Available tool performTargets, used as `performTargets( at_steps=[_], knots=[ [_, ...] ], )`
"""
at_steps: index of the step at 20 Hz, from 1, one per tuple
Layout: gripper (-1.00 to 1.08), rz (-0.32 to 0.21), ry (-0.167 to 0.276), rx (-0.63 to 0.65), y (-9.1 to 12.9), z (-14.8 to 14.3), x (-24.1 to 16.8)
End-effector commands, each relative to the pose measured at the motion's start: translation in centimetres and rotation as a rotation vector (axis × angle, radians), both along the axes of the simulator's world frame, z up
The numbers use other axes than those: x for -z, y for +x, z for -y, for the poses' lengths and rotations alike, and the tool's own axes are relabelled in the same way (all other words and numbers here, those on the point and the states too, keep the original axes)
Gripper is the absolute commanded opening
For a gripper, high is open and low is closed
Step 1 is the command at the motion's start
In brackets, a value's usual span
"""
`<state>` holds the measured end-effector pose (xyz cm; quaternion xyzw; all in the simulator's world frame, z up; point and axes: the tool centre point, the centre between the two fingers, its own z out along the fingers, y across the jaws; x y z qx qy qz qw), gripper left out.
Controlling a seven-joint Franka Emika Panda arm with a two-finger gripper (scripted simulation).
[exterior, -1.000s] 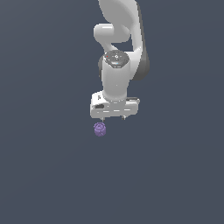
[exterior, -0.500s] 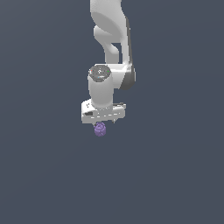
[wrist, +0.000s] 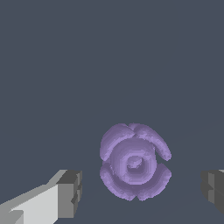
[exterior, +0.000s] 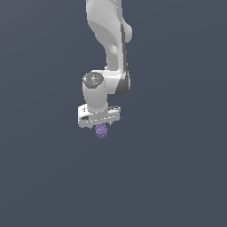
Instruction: Pick up the object and move it to a goal position.
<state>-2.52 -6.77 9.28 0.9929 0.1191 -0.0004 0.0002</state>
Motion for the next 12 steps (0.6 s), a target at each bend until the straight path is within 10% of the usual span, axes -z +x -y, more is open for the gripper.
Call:
performTargets(
  at_steps=[1, 12],
  knots=[
    [1.00, 0.001, 0.000, -0.004, 0.0, 0.1, 0.2],
    [1.00, 0.000, 0.000, -0.003, -0.2, 0.1, 3.3]
  ],
)
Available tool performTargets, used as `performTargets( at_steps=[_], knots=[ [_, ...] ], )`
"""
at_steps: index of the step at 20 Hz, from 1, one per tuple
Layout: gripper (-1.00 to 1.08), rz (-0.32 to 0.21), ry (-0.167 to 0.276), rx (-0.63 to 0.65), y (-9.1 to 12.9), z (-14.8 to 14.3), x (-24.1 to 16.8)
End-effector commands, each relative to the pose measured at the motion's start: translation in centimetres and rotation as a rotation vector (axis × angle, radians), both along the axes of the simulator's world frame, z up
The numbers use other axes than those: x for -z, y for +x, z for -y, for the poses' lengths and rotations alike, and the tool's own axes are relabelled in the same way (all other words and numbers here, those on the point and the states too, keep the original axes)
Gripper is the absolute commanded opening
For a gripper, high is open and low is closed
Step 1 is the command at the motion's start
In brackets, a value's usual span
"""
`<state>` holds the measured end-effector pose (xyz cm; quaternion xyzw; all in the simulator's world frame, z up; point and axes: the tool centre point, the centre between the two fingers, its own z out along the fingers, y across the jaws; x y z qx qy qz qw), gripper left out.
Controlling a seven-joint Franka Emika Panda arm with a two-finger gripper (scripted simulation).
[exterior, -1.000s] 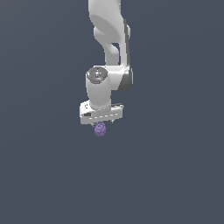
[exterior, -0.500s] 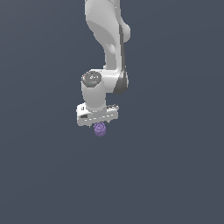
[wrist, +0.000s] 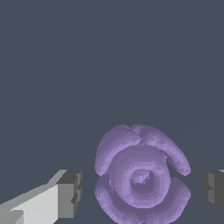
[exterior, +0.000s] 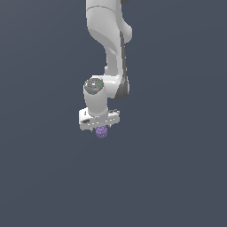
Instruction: Pick up the object and move it to a goal position.
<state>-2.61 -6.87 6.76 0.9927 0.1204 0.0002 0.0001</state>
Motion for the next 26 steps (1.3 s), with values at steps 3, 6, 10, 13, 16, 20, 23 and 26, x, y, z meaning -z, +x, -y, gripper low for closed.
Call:
performTargets(
  at_steps=[3, 6, 10, 13, 16, 20, 23, 26],
  knots=[
    [1.00, -0.001, 0.000, -0.001, -0.1, 0.0, 2.0],
    [1.00, 0.000, 0.000, -0.001, 0.0, 0.0, 2.6],
    [-1.00, 0.000, 0.000, -0.001, 0.0, 0.0, 2.6],
    [-1.00, 0.000, 0.000, -0.001, 0.0, 0.0, 2.6],
    [-1.00, 0.000, 0.000, -0.001, 0.0, 0.0, 2.6],
    [-1.00, 0.002, 0.000, 0.000, 0.1, 0.1, 2.5],
    [-1.00, 0.017, -0.005, 0.009, 0.7, 0.3, 2.0],
    [-1.00, 0.049, -0.015, 0.029, 2.0, 0.6, 0.8]
  ],
)
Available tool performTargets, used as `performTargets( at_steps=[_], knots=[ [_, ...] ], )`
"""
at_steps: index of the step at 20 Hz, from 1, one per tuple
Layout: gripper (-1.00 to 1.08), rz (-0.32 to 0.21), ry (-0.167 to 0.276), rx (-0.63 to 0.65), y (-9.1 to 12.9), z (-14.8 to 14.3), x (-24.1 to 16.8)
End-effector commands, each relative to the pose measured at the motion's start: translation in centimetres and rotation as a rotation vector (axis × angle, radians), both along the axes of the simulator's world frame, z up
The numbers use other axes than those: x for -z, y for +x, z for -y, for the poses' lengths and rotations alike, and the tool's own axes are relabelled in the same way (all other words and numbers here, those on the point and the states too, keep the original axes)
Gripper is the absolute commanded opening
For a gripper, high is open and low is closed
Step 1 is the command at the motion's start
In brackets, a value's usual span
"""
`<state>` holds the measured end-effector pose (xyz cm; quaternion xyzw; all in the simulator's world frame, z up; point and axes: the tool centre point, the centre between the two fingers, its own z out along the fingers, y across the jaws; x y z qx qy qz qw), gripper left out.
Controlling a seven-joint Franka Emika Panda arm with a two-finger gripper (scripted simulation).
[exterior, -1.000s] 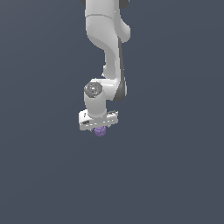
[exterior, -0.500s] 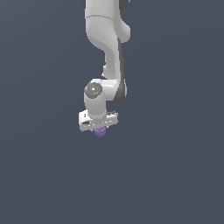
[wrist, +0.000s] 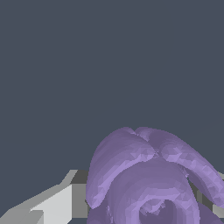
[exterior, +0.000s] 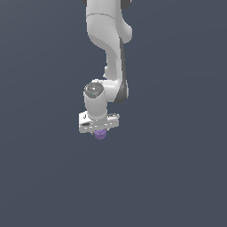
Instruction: Pick up the object and move it to a goal position.
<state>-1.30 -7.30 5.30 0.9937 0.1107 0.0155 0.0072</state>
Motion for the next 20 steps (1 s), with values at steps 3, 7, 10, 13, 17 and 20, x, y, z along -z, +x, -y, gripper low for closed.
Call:
performTargets(
  at_steps=[3, 7, 10, 13, 17, 20],
  knots=[
    [-1.00, 0.066, -0.020, 0.040, 2.5, 0.7, -2.5],
    [-1.00, 0.154, -0.047, 0.094, 5.5, 1.8, -6.1],
    [-1.00, 0.234, -0.072, 0.143, 7.9, 2.8, -9.5],
    [-1.00, 0.322, -0.100, 0.197, 10.1, 3.9, -13.6],
    [-1.00, 0.436, -0.136, 0.267, 12.4, 5.4, -19.2],
    [-1.00, 0.512, -0.161, 0.315, 13.5, 6.3, -23.1]
  ],
)
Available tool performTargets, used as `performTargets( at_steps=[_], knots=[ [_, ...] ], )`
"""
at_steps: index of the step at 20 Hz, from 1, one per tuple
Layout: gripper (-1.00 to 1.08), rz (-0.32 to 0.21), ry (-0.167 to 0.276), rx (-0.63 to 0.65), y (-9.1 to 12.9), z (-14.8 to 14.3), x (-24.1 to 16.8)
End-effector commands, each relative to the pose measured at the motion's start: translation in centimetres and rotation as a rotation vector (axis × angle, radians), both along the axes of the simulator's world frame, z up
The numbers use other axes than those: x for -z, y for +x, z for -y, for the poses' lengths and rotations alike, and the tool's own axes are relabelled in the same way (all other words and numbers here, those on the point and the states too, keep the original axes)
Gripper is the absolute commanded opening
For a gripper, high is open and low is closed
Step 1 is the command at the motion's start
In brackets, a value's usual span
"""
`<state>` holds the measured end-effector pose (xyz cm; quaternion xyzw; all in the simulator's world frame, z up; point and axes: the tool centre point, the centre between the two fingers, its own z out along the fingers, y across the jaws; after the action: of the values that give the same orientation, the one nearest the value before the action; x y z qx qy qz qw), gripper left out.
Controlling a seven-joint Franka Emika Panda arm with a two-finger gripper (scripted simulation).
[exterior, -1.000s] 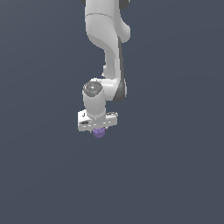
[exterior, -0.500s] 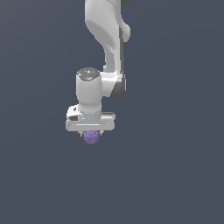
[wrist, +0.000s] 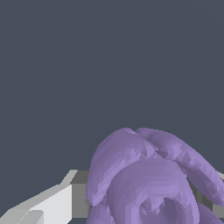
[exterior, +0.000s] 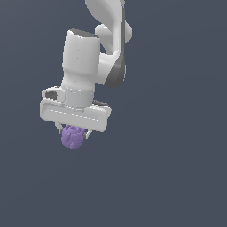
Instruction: Pick up the object and move it to a goal position.
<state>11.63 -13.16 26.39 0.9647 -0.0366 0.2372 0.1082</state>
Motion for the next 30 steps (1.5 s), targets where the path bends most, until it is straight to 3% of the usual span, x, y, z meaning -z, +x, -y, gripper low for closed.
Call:
performTargets(
  at_steps=[1, 8, 16, 23, 30],
  knots=[
    [-1.00, 0.064, -0.020, 0.040, 0.8, 0.8, -3.3],
    [-1.00, 0.213, -0.070, 0.135, 1.7, 2.5, -11.2],
    [-1.00, 0.347, -0.118, 0.222, 1.2, 3.8, -18.4],
    [-1.00, 0.417, -0.145, 0.269, 0.5, 4.3, -22.3],
    [-1.00, 0.447, -0.159, 0.289, 0.1, 4.4, -24.0]
  ],
)
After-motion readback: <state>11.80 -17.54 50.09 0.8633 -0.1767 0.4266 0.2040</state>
